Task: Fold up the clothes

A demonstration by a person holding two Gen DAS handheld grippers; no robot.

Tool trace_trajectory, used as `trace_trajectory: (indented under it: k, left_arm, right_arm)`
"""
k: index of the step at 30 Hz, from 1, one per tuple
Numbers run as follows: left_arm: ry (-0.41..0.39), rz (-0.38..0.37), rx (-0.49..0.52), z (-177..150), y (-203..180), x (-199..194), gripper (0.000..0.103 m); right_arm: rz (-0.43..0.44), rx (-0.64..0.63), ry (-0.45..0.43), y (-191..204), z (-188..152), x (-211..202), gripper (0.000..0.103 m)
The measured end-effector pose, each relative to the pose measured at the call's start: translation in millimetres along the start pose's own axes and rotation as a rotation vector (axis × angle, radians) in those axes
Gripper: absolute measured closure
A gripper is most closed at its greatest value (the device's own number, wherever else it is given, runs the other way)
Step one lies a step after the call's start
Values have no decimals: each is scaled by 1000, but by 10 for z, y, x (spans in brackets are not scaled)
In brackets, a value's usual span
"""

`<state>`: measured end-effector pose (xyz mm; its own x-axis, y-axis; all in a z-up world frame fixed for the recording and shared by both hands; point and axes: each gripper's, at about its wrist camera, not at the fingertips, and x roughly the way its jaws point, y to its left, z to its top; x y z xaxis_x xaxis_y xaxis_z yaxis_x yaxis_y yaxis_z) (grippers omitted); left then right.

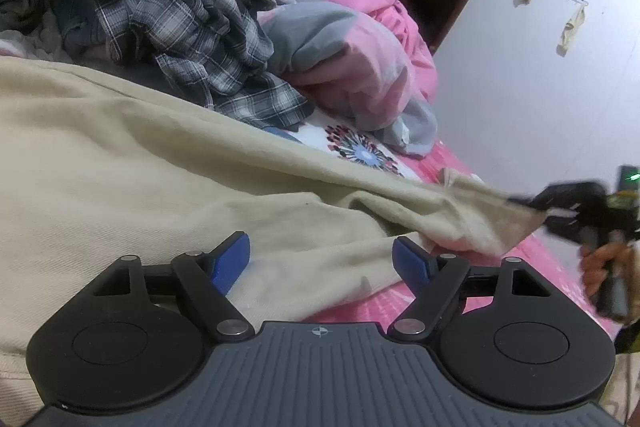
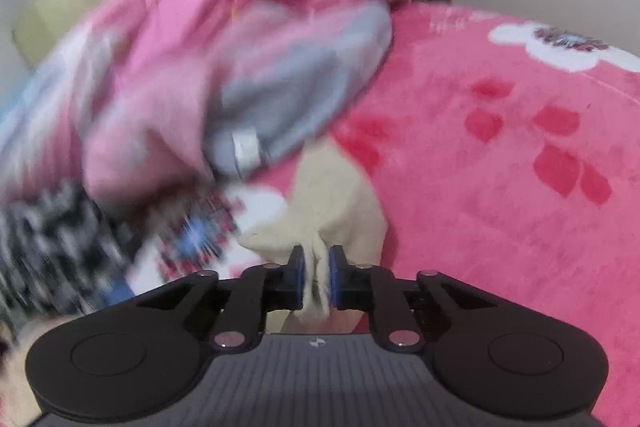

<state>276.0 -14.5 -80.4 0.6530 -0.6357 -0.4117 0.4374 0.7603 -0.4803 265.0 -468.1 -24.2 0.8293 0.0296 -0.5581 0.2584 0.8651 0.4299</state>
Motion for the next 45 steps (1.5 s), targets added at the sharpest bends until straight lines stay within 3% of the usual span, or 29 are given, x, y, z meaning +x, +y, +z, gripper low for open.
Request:
trace_trajectory:
  k: [5,8,12,17,22,26,27,29,31,37,40,43,45]
  left_arm:
    - [1,1,2,5,3,11,24]
    - [2,-1,1,12,14,18,24]
    - [2,-4,-2,17,22,25,24]
    - [0,-17,-12,13,49,19,24]
    - [-2,-32,-27,5,83,13,24]
    - [-1,-31,-27,7,80,16,24]
    - [-1,-31,-26,8,79,16,24]
    - [0,-30,-26,9,77,16,24]
    - [0,-30,-26,8,79,13,24]
    - [0,-34,-31,8,91,11,24]
    - [0,-37,-33,10,93,16,24]
    - [-1,-40,-36,10,100,21,24]
    - [-1,-44,-40,10,111,25,23]
  right_arm:
    - [62,27,-210,205,202,-551,92]
    - [45,17,-235,356,354,-502,92]
    - [3,45,-188,448,527,-18,92]
    - [-73,64,-63,443,498,933,92]
    - [-130,-67,88,421,252,1657,87]
    - [-40,-126,119,413,368,1456,76]
    - [16,-104,66,365,442,1249,74]
    - [97,-36,-59,199,567,835,52]
    - [136,57,-131,-45,640,539,48]
    - [8,293,-21,-780,492,634,50]
    - [17,387,44,-935,382,928,51]
    - [46,372,38,-886,366,1147,51]
    - [65,347,37,-832,380,1269,66]
